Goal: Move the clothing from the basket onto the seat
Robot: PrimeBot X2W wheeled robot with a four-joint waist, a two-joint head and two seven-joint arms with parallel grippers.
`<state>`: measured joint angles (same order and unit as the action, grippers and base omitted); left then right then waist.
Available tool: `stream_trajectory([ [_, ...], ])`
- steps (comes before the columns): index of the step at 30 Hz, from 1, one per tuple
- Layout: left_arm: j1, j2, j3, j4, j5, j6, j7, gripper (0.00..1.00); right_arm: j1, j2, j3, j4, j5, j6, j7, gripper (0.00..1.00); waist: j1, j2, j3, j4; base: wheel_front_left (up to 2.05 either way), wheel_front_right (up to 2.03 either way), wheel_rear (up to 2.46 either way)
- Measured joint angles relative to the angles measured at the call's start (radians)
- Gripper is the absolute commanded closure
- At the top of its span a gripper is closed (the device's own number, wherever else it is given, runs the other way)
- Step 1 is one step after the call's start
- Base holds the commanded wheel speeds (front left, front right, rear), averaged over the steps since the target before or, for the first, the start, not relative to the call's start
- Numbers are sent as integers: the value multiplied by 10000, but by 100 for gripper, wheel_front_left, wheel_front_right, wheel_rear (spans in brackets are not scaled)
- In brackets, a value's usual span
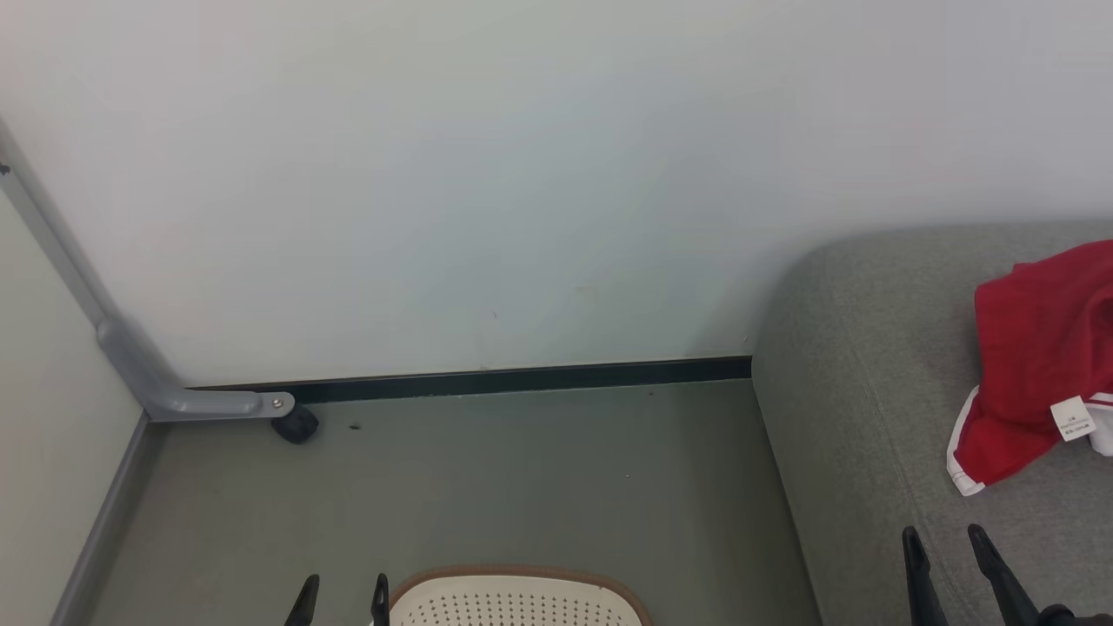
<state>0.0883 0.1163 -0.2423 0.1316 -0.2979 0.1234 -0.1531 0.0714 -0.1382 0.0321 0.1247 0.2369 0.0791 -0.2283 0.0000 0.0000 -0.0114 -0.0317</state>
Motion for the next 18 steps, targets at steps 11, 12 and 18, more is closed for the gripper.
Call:
stream_trajectory([
  [11, 2, -196, 307, 305, 15, 2, -84, 0, 221, -25, -42, -407, 0, -102, 261, 0, 0, 0, -24, 123, 0, 0, 0],
  [12, 2, -207, 322, 318, 17, 2, -84, 0, 223, -25, -42, -439, 0, -102, 267, 0, 0, 0, -24, 130, 0, 0, 0],
  [18, 2, -257, 397, 439, 86, 2, -119, 0, 225, -27, -38, -575, 0, -146, 437, 0, 0, 0, -14, 150, 0, 0, 0],
])
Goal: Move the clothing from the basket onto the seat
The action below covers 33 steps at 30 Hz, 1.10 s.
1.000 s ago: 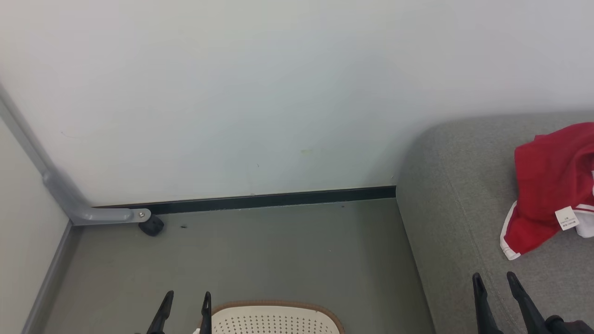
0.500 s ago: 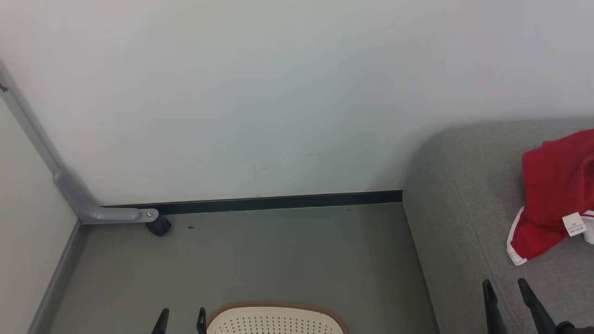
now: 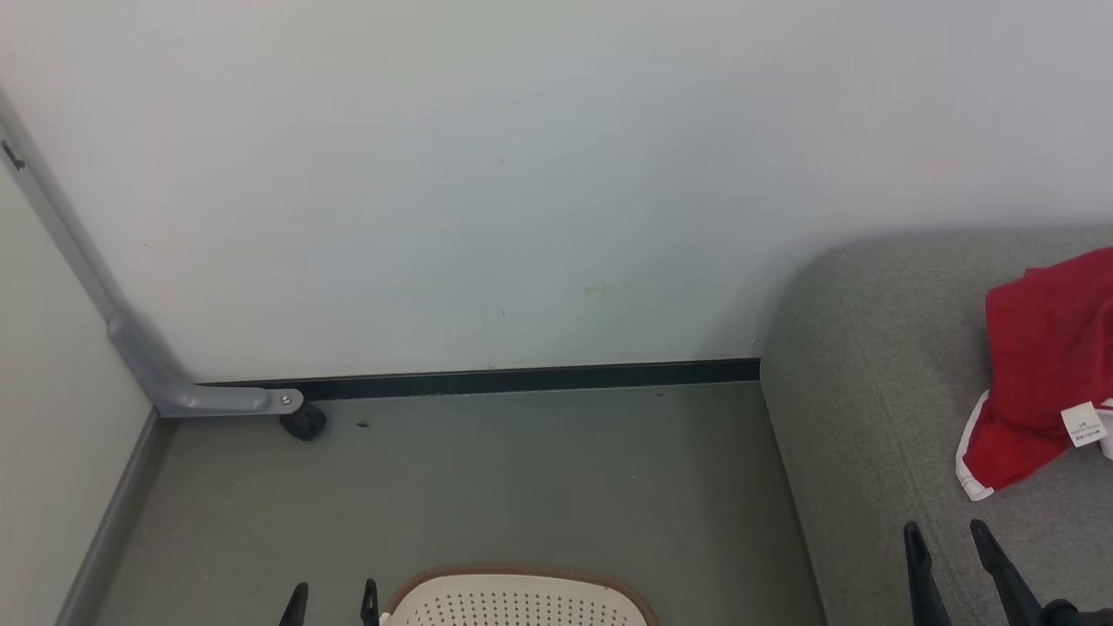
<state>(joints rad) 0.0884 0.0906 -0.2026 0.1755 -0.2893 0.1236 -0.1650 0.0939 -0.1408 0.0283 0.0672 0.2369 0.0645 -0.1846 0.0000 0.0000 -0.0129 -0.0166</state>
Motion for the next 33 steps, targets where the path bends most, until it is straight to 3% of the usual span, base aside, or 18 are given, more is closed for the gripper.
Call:
stream_trajectory([
  [16, -3, -157, 113, 192, 92, 0, -59, 0, 46, -8, 0, -326, 0, -75, 265, 0, 0, 0, 23, 14, 0, 0, 0],
  [17, -3, -167, 127, 201, 92, 0, -104, 100, 49, -12, -2, -334, 0, -75, 268, 100, 0, 0, 24, 16, 0, 0, 0],
  [25, 246, -238, 29, 966, 10, -6, -113, 100, 337, 341, 134, 510, 23, -73, 339, 100, 0, 0, 27, 18, 0, 0, 0],
  [33, 219, -265, 278, 1022, -826, -192, 102, 100, 340, 374, -10, 721, 895, -58, 525, 100, 0, 0, 37, 31, 0, 0, 0],
])
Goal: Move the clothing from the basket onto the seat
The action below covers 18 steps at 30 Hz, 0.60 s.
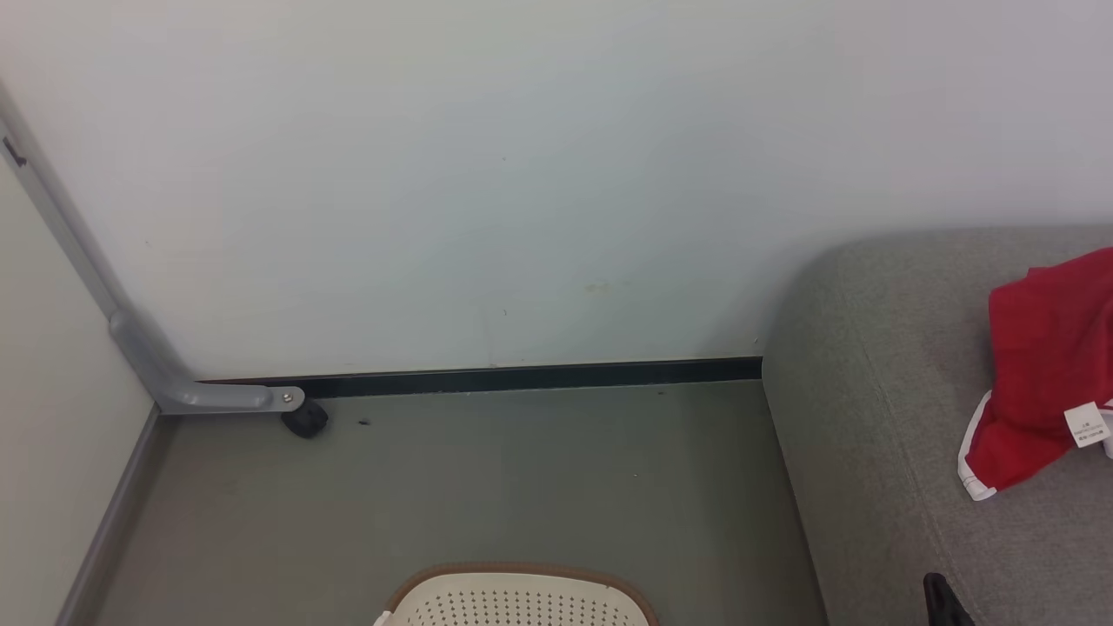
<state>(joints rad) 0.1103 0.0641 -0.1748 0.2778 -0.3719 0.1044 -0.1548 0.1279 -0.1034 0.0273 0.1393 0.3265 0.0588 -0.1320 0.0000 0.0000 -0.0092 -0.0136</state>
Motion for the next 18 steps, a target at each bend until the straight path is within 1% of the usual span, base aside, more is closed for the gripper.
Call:
stream_trajectory([
  [14, -131, -15, 397, 42, -1990, -351, 481, 100, -261, 98, -272, 290, 2069, 46, 439, 100, 1, -1, 13, 22, 0, 0, 0],
  [18, -273, -23, 506, 48, -2537, -441, 581, 100, -423, 134, -347, 322, 2646, 115, 531, 100, 1, 0, 18, 28, 0, 0, 0],
])
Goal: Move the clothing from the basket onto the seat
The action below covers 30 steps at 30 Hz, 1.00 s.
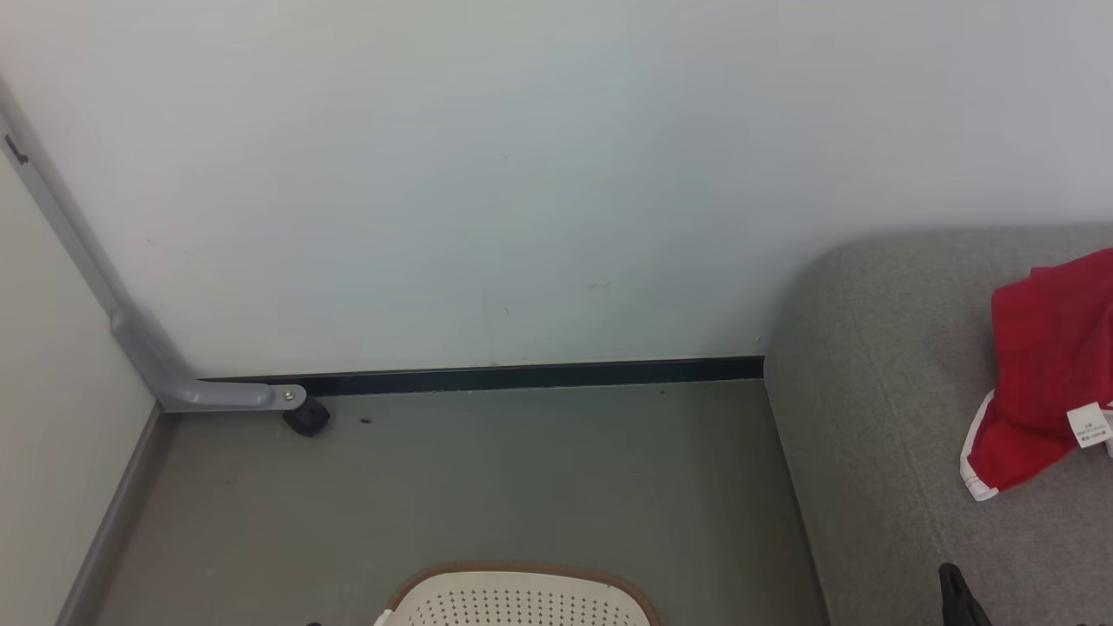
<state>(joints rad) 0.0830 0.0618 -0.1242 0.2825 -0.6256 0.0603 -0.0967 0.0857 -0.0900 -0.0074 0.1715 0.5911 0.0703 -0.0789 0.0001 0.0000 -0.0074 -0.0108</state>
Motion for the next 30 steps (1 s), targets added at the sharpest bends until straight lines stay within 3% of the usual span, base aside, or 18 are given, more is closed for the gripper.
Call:
stream_trajectory([
  [30, -620, -58, 884, 54, -3960, -717, 907, 100, -607, 205, -556, 575, 4203, 180, 798, 100, 0, 0, 38, 45, 0, 0, 0],
])
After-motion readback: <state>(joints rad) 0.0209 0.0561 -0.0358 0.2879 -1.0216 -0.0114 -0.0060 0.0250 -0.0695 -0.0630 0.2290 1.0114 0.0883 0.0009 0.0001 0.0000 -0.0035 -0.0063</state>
